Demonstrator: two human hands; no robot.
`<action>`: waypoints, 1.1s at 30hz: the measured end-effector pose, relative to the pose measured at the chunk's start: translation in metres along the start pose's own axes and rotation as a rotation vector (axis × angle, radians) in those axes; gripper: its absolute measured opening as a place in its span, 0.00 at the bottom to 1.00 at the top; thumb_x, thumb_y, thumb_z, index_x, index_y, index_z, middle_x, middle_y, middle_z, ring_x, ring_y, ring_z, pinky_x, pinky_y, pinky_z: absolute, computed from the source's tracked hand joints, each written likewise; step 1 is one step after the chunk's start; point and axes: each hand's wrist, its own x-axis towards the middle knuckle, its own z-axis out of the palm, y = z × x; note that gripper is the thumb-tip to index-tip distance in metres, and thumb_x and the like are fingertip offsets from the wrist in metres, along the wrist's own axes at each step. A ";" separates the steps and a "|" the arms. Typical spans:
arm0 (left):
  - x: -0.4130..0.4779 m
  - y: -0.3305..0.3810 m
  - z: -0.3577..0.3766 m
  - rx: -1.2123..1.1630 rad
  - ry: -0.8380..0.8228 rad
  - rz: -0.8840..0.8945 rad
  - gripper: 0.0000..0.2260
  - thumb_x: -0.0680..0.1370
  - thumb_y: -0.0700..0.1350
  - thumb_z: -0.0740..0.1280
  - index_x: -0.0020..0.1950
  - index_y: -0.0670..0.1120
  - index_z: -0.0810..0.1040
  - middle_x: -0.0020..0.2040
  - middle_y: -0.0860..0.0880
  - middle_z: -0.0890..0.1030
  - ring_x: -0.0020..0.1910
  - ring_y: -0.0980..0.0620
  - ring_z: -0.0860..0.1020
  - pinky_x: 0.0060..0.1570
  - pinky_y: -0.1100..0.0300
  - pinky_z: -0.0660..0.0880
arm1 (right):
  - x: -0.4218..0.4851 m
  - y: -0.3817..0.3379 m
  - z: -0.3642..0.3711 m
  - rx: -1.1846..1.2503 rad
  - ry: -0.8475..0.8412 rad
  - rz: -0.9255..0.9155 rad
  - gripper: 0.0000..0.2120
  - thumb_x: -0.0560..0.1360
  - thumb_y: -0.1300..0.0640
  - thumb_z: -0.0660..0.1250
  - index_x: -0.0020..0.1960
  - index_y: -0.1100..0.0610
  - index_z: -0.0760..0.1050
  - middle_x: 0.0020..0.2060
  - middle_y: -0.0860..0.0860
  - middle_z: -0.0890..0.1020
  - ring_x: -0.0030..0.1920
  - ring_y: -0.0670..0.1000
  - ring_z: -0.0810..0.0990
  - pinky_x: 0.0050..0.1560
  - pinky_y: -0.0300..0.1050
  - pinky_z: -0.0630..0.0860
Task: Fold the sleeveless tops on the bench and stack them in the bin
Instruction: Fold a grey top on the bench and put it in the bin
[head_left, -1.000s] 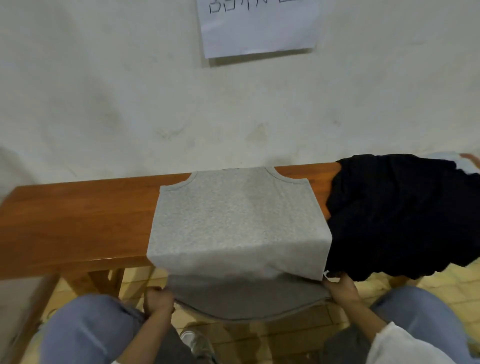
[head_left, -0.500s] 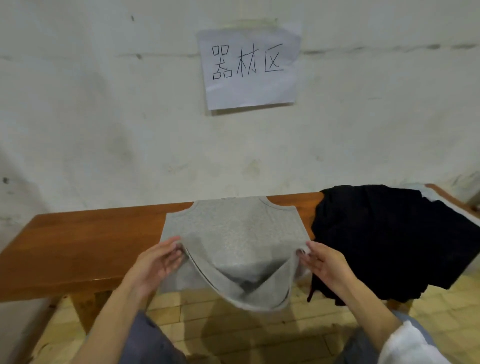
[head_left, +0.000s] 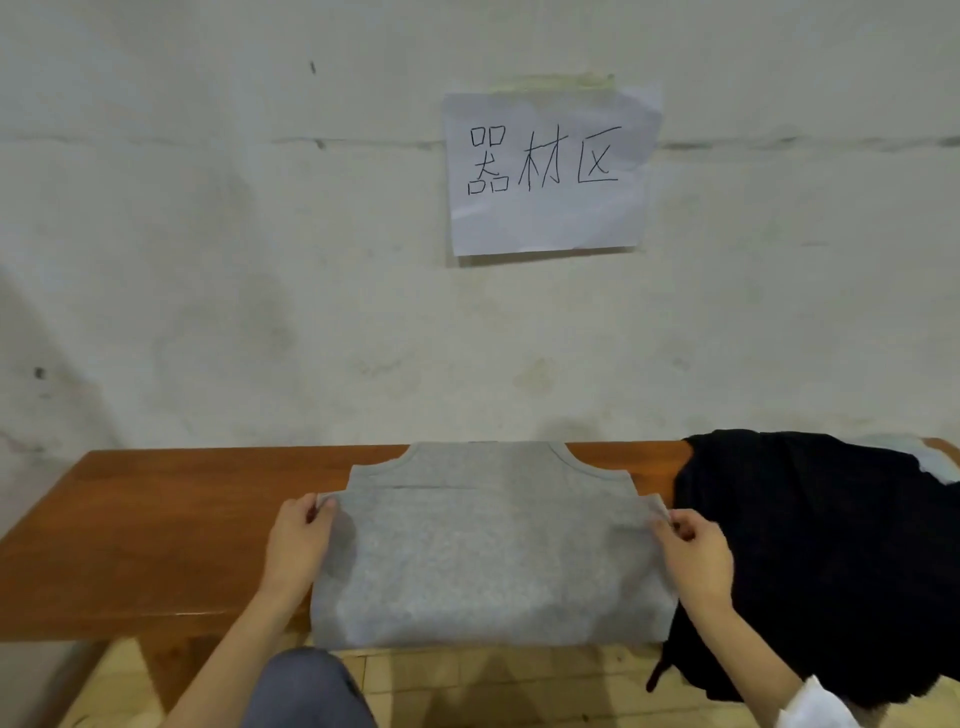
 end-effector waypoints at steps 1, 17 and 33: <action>-0.008 0.005 -0.001 -0.053 0.017 0.015 0.13 0.81 0.43 0.60 0.40 0.39 0.74 0.38 0.40 0.74 0.38 0.44 0.73 0.37 0.55 0.66 | -0.002 -0.002 0.002 0.013 0.036 -0.052 0.10 0.77 0.54 0.66 0.39 0.57 0.75 0.38 0.59 0.78 0.37 0.57 0.77 0.34 0.47 0.72; 0.087 0.010 0.042 0.270 0.046 0.021 0.13 0.82 0.46 0.59 0.58 0.38 0.73 0.51 0.38 0.77 0.52 0.37 0.76 0.43 0.50 0.70 | 0.066 -0.026 0.058 -0.185 0.050 -0.133 0.10 0.78 0.55 0.63 0.57 0.58 0.71 0.47 0.57 0.77 0.48 0.62 0.77 0.47 0.55 0.75; -0.004 -0.034 0.054 0.479 0.038 0.222 0.23 0.78 0.53 0.63 0.69 0.43 0.71 0.68 0.43 0.71 0.68 0.42 0.68 0.66 0.47 0.64 | 0.011 0.005 0.065 -0.749 -0.529 -0.452 0.44 0.69 0.27 0.32 0.78 0.51 0.47 0.76 0.44 0.46 0.77 0.50 0.45 0.75 0.49 0.40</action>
